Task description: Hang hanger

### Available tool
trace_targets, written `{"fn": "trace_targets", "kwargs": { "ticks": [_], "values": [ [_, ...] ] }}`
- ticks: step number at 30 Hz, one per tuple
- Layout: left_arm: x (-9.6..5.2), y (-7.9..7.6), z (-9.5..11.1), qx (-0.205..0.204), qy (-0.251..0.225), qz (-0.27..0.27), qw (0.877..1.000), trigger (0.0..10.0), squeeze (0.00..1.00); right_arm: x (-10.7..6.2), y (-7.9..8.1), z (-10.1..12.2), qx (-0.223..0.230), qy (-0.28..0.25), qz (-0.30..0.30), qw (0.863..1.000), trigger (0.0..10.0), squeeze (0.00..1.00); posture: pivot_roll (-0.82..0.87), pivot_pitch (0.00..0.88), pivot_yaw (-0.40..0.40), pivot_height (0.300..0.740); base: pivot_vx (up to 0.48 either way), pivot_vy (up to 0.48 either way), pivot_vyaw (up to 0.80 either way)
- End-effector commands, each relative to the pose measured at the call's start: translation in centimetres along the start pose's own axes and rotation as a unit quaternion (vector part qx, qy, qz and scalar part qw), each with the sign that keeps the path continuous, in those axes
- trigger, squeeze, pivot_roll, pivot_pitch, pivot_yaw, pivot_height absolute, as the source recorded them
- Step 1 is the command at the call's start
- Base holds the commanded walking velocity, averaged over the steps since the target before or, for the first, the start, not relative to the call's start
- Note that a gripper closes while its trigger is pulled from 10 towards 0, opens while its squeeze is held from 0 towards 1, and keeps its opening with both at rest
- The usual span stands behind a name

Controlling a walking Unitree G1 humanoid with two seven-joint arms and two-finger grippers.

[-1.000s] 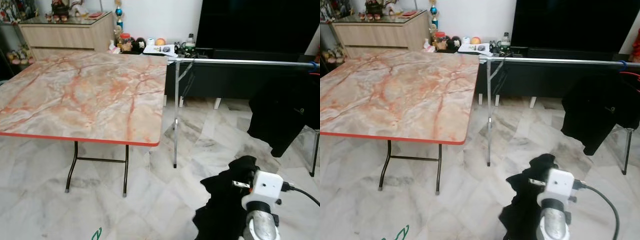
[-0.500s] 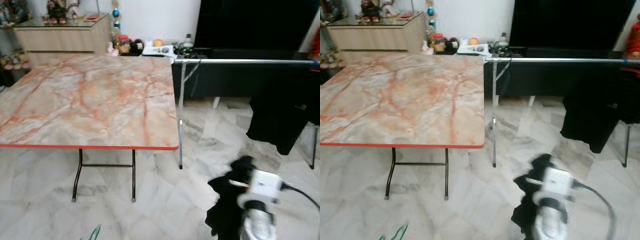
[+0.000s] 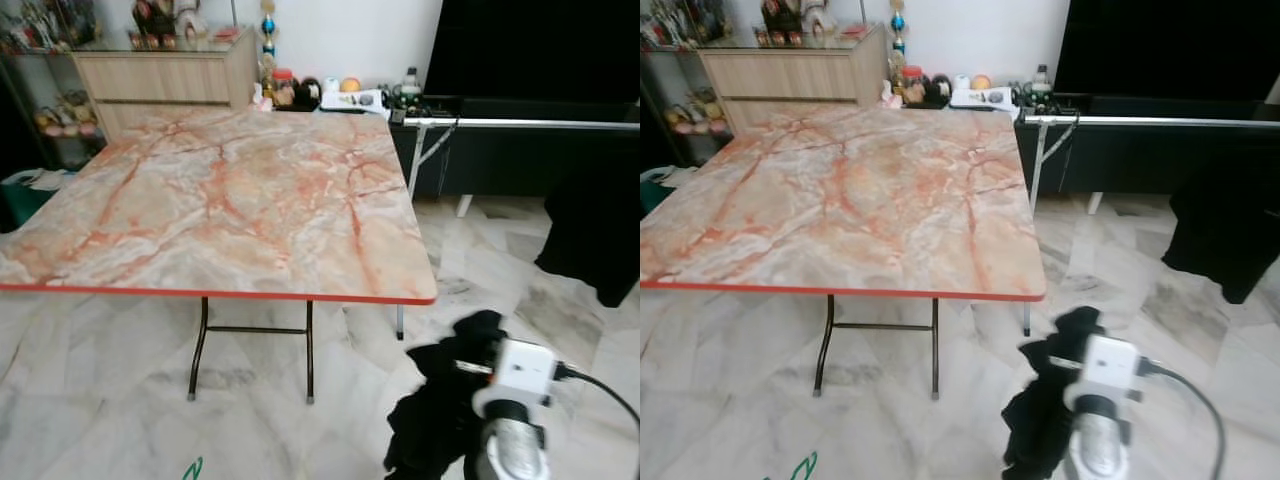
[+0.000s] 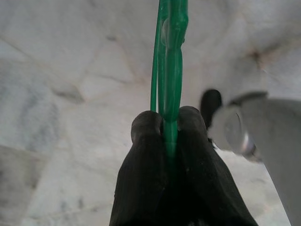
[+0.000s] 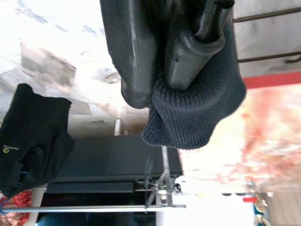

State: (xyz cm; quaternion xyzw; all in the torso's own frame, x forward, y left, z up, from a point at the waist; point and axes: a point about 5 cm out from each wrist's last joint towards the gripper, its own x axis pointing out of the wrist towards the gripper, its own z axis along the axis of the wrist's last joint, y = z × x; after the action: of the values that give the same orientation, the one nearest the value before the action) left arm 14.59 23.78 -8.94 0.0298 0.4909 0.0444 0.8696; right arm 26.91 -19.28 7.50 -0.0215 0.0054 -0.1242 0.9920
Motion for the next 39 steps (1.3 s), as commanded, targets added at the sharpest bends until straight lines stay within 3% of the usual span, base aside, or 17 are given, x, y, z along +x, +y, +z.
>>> {"fn": "trace_targets", "kwargs": {
  "ticks": [1, 11, 20, 26, 31, 39],
  "values": [
    [-0.06, -0.19, -0.55, 0.004, 0.010, -0.003, 1.000, 10.0, 0.00, 0.16, -0.75, 0.53, -0.002, -0.014, -0.011, 1.000, 10.0, 0.00, 0.07, 0.006, 0.026, 0.740, 0.000, 0.480, 0.00],
    [-0.06, -0.19, -0.48, 0.004, 0.008, -0.003, 1.000, 10.0, 0.00, 0.17, -0.73, 0.59, -0.003, -0.015, -0.012, 1.000, 10.0, 0.00, 0.07, 0.013, 0.026, 0.740, 0.000, 0.480, 0.00],
    [-0.04, -0.29, -0.34, 0.005, 0.001, -0.004, 1.000, 10.0, 0.00, 0.18, -0.72, 0.61, -0.002, -0.016, -0.012, 1.000, 10.0, 0.00, 0.07, 0.017, 0.028, 0.740, 0.000, 0.000, 0.00],
    [-0.02, -0.37, -0.18, 0.036, 0.001, -0.013, 0.999, 10.0, 0.00, 0.19, -0.66, 0.62, -0.002, -0.017, -0.012, 1.000, 10.0, 0.00, 0.07, 0.016, 0.029, 0.740, 0.000, -0.133, 0.00],
    [-0.02, -0.46, -0.26, 0.033, 0.002, -0.014, 0.999, 10.0, 0.00, 0.19, -0.62, 0.63, -0.002, -0.017, -0.011, 1.000, 10.0, 0.00, 0.07, 0.016, 0.028, 0.740, 0.000, -0.480, 0.00],
    [-0.04, -0.54, -0.50, 0.028, 0.007, -0.013, 0.999, 10.0, 0.00, 0.22, -0.61, 0.64, -0.002, -0.017, -0.011, 1.000, 10.0, 0.00, 0.07, 0.018, 0.027, 0.740, 0.000, 0.000, 0.00]
  ]
}}
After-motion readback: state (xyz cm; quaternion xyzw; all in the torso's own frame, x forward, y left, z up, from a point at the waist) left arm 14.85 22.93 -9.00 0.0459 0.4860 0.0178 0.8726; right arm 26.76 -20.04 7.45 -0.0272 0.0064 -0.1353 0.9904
